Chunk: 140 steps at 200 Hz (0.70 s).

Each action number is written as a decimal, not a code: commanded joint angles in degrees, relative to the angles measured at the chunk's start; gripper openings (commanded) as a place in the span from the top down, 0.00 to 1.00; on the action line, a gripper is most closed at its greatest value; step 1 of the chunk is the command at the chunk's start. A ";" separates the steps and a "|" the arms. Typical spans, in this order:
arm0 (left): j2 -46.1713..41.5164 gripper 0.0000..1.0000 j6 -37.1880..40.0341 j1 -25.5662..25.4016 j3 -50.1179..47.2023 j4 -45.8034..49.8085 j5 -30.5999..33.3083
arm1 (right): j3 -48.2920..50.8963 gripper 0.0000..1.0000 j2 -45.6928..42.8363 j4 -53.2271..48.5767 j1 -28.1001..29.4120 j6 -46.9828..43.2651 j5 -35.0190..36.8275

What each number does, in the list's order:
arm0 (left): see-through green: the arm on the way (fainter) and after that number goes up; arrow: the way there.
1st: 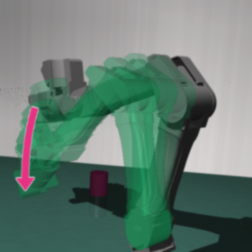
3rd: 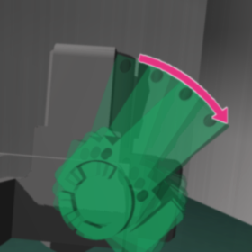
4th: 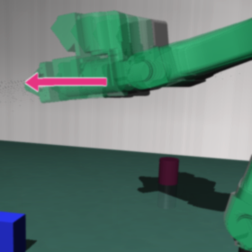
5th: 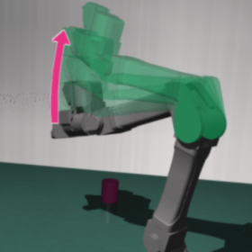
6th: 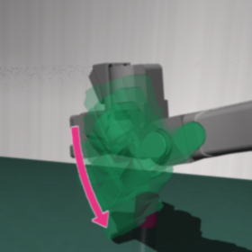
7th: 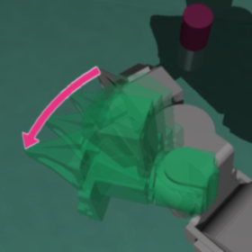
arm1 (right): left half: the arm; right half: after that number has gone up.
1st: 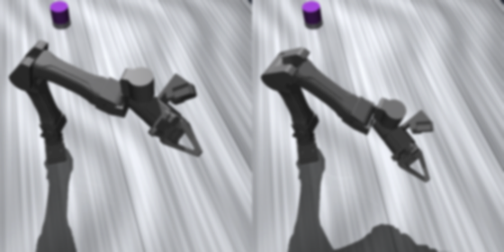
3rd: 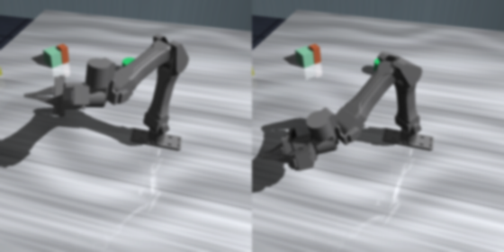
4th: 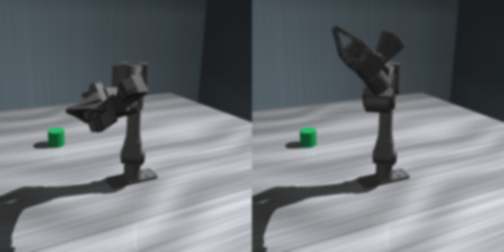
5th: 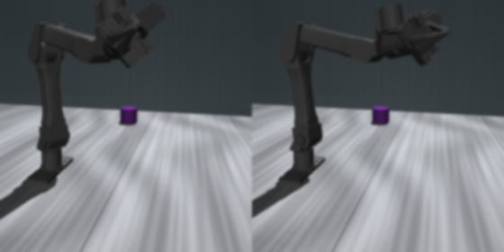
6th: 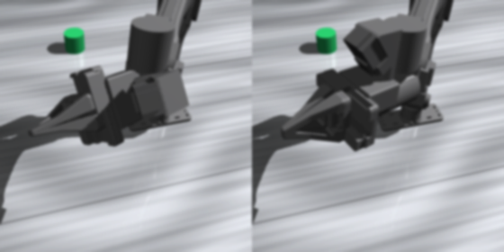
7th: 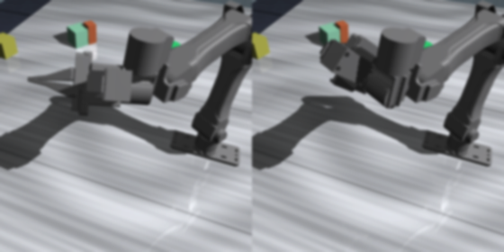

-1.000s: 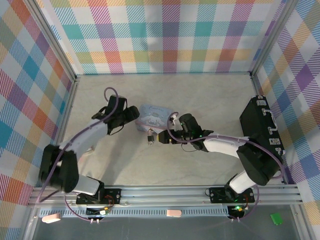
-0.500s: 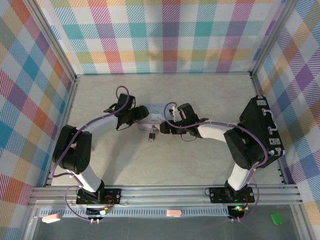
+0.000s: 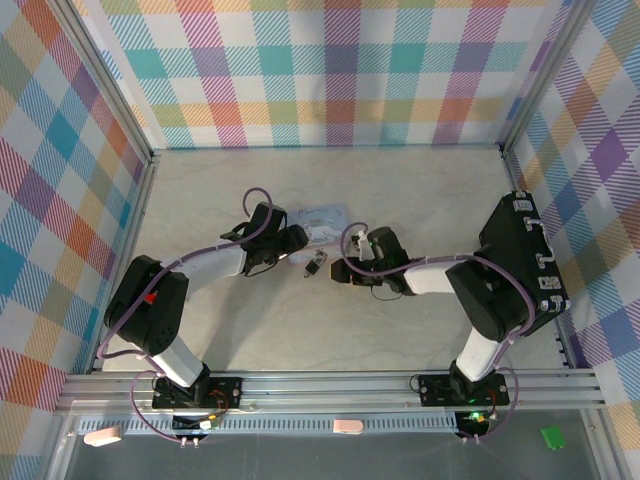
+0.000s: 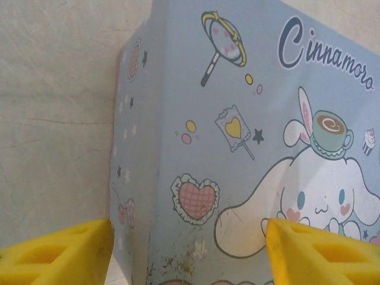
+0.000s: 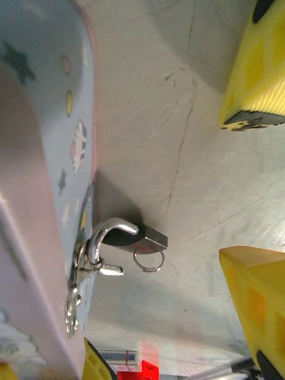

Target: Unlock the padlock with the key

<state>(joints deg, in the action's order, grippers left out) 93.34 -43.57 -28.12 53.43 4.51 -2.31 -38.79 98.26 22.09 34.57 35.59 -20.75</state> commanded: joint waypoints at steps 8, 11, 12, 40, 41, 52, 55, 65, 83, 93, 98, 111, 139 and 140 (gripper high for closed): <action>-0.10 0.33 -1.46 -0.36 -0.26 4.21 2.31 | 2.14 0.46 -0.42 10.95 3.96 7.23 4.76; -0.07 0.33 -1.73 -0.36 -0.26 4.12 2.11 | 2.20 0.46 -0.17 11.30 4.27 7.53 5.33; -0.08 0.33 -1.89 -0.36 -0.30 4.07 2.08 | 2.12 0.46 -0.13 11.39 4.32 7.59 5.53; 0.09 0.33 -5.10 -0.36 -0.97 2.90 0.87 | 1.16 0.52 2.81 13.60 5.91 11.43 9.19; 0.09 0.33 -5.20 -0.36 -1.01 2.88 0.84 | 1.12 0.53 2.90 13.60 5.93 11.60 9.30; 0.08 0.33 -5.97 -0.44 -1.20 2.75 0.61 | 0.91 0.54 3.89 13.65 6.18 13.25 10.56; 0.09 0.33 -6.02 -0.45 -1.22 2.56 0.45 | 0.86 0.55 4.14 15.04 6.29 13.70 10.82; 0.08 0.34 -6.08 -0.45 -1.07 2.41 0.03 | 0.73 0.57 5.04 16.49 6.43 14.98 11.08; -0.30 0.34 -6.17 -0.53 -1.17 2.58 -0.15 | 0.17 0.60 6.04 16.50 7.03 16.57 12.06; -0.52 0.34 -6.16 -0.53 -1.30 2.69 -0.15 | 0.08 0.60 6.56 17.07 7.24 16.89 12.28; -0.62 0.34 -6.17 -0.53 -1.34 2.72 -0.11 | -0.10 0.60 6.91 17.47 7.27 16.97 12.07; -0.70 0.34 -6.41 -0.53 -1.40 2.69 -0.24 | -0.98 0.60 7.91 17.94 7.27 17.44 10.99; -0.38 0.34 -6.79 -0.65 -1.74 1.99 -1.03 | -3.56 0.64 9.99 16.00 7.58 17.50 9.27; -0.41 0.34 -6.79 -0.68 -1.79 1.99 -1.07 | -3.57 0.64 10.01 16.03 7.60 17.50 9.30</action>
<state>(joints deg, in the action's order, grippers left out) 93.34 -49.54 -28.42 53.32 4.36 -2.48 -39.05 104.55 36.36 41.28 52.12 -11.57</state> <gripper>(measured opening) 0.663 0.362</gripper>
